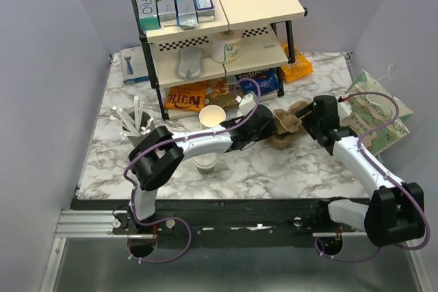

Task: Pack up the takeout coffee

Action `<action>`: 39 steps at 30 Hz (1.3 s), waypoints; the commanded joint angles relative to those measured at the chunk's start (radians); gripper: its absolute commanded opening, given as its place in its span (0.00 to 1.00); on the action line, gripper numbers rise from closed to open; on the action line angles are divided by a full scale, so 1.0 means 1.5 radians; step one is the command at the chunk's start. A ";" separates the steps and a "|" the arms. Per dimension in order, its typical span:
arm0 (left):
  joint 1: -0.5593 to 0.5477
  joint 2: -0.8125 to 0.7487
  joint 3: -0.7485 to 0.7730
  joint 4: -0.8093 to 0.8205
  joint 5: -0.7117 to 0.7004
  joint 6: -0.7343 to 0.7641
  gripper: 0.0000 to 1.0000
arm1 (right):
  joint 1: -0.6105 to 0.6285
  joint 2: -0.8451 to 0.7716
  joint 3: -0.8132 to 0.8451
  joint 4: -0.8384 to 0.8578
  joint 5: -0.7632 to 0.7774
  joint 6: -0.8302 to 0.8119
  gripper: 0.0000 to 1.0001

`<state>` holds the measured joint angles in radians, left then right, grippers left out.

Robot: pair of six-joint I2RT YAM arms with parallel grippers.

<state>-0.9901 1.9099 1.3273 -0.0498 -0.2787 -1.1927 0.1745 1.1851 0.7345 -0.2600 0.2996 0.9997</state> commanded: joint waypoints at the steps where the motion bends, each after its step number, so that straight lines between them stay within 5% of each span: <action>1: 0.000 0.000 -0.005 0.016 0.006 0.007 0.54 | -0.003 -0.007 -0.017 0.052 0.034 0.026 0.74; 19: 0.000 0.016 0.007 0.000 0.013 0.015 0.54 | -0.003 0.021 -0.032 0.186 0.010 -0.001 0.56; 22: 0.000 0.018 0.009 -0.001 0.012 0.016 0.54 | -0.004 0.033 -0.035 0.194 0.011 0.004 0.47; 32: 0.000 0.023 0.014 -0.005 0.014 0.017 0.54 | -0.004 0.055 -0.056 0.231 0.009 0.011 0.42; 37: 0.000 0.027 0.016 -0.006 0.013 0.019 0.54 | -0.003 0.063 -0.061 0.245 0.006 0.006 0.22; 39: 0.000 0.028 0.017 -0.007 0.012 0.020 0.54 | -0.003 0.054 -0.064 0.245 0.012 0.005 0.06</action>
<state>-0.9901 1.9327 1.3277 -0.0502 -0.2718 -1.1744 0.1745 1.2697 0.6567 0.0601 0.3016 0.9981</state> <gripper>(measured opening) 0.537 0.154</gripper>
